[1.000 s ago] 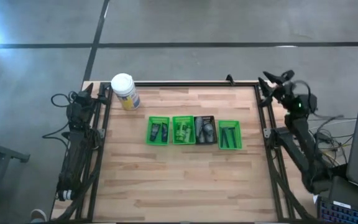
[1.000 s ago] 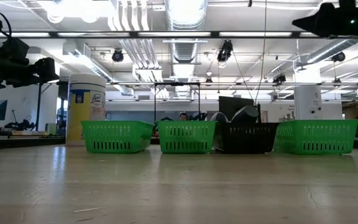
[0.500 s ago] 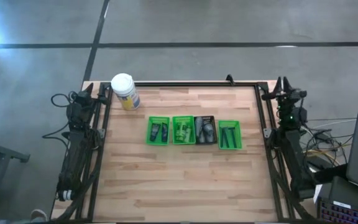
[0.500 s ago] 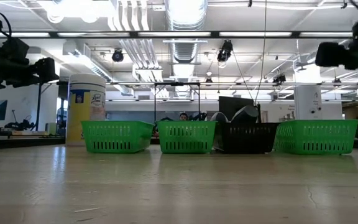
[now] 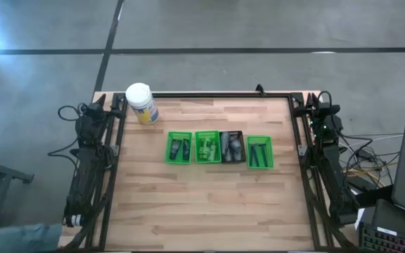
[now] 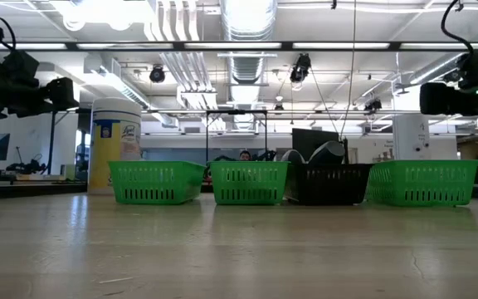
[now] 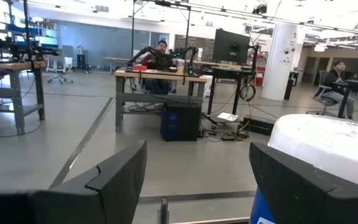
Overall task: Pick & Place Travel size toiletries
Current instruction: Return to Home Position
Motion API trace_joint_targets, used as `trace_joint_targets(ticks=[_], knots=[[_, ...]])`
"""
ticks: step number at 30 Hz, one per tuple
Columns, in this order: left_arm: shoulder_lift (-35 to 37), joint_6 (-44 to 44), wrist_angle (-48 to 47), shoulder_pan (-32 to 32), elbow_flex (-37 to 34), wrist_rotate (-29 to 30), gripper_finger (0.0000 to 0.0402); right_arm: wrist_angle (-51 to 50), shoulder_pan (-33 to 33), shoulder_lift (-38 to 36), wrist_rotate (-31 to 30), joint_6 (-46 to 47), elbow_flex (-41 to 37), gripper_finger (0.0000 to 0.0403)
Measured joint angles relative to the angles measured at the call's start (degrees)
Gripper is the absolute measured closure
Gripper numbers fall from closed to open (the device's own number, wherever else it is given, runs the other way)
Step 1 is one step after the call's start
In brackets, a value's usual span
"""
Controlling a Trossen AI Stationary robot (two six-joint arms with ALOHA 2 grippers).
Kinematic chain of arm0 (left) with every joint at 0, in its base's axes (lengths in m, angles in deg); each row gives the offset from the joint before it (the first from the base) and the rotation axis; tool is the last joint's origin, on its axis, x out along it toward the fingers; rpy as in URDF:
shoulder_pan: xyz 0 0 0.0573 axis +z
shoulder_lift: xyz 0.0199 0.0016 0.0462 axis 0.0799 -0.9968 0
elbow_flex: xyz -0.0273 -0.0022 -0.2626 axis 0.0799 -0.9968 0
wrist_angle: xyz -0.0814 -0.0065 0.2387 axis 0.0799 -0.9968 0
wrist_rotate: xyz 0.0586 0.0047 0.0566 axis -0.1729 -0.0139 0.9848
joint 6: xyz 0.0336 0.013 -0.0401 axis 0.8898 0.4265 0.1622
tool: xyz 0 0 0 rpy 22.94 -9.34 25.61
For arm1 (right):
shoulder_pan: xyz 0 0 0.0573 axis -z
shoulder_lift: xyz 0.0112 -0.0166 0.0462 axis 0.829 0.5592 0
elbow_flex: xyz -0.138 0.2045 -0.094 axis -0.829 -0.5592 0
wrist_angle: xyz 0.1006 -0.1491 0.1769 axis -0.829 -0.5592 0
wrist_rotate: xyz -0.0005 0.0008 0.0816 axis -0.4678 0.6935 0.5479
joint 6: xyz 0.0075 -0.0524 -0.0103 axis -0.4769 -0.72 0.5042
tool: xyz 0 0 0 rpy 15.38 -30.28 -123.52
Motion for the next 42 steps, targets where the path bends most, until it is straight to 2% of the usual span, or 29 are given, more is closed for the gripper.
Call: trace_joint_targets(ticks=[10,42], knots=[[0.0,0.0,0.02,0.0,0.0,-0.01,0.0112,-0.32,0.0,1.29,0.02,-0.13,0.0,0.0358],[0.0,0.0,0.02,0.0,0.0,-0.01,0.0113,-0.31,0.0,1.37,0.01,-0.17,0.0,0.0266]])
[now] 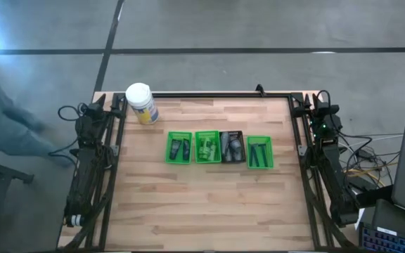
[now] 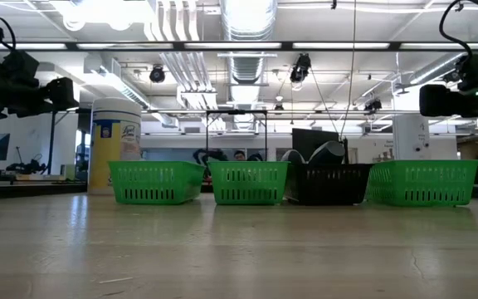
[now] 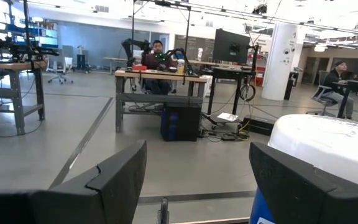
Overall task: Pick & Place Travel size toiletries
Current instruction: Return to Home Position
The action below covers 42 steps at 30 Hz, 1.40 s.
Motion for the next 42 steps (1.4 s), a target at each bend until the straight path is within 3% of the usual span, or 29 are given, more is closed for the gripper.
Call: trace_joint_targets(ticks=[29,42], knots=[[-0.02,0.0,0.0,0.0,0.01,0.01,0.0113,0.02,0.0,0.0,0.01,0.0,0.02,0.0203],[-0.01,-0.01,0.0,0.0,0.01,0.01,0.0112,0.02,0.0,0.0,0.01,0.0,0.02,0.0225]])
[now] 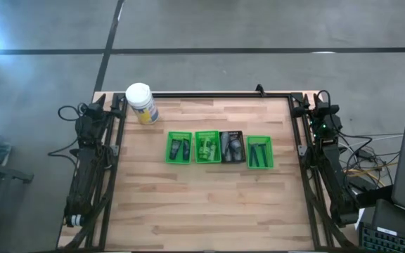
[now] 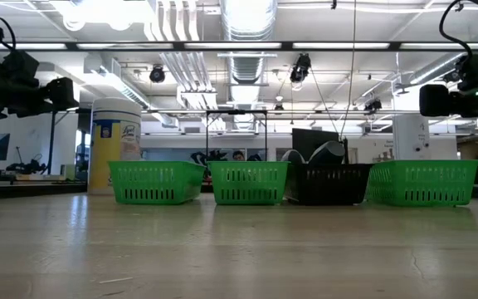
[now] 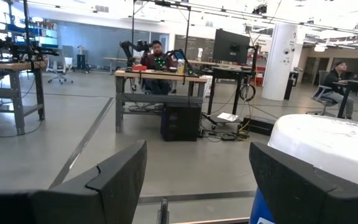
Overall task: Pick & Place Travel size toiletries
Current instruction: Return to Home Position
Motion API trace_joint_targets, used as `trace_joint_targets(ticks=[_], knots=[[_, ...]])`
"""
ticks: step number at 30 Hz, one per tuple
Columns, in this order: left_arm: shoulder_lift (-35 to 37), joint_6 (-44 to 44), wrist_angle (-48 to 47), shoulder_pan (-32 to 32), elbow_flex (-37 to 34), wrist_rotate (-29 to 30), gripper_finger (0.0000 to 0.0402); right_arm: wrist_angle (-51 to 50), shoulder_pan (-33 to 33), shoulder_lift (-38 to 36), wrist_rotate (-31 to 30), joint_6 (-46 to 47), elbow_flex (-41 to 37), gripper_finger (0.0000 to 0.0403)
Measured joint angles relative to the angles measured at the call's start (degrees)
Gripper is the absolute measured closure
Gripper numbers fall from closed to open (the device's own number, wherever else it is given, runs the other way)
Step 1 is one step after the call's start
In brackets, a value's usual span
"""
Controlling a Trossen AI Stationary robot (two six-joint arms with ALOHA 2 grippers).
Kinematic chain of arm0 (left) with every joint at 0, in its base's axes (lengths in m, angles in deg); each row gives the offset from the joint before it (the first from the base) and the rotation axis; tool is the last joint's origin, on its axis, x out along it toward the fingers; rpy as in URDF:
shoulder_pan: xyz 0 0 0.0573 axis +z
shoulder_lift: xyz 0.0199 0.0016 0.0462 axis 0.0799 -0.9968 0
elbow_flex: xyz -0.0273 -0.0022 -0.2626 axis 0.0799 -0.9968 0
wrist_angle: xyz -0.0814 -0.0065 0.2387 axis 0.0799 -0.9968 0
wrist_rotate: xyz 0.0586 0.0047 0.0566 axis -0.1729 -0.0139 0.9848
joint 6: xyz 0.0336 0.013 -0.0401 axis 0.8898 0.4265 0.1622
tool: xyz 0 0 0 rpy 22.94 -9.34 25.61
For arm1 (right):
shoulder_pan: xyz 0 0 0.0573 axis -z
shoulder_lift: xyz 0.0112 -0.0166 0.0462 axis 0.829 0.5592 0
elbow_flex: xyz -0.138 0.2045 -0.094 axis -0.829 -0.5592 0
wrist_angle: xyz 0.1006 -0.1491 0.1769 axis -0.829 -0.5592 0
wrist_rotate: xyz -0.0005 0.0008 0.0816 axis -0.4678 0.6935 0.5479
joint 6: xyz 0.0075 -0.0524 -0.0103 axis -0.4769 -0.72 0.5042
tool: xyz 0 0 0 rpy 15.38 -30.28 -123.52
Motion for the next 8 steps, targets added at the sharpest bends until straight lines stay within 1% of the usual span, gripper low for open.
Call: trace_joint_targets(ticks=[8], knots=[[-0.01,0.01,0.02,0.0,-0.01,-0.01,0.0112,0.0,0.0,0.0,0.0,0.0,0.0,0.0248]])
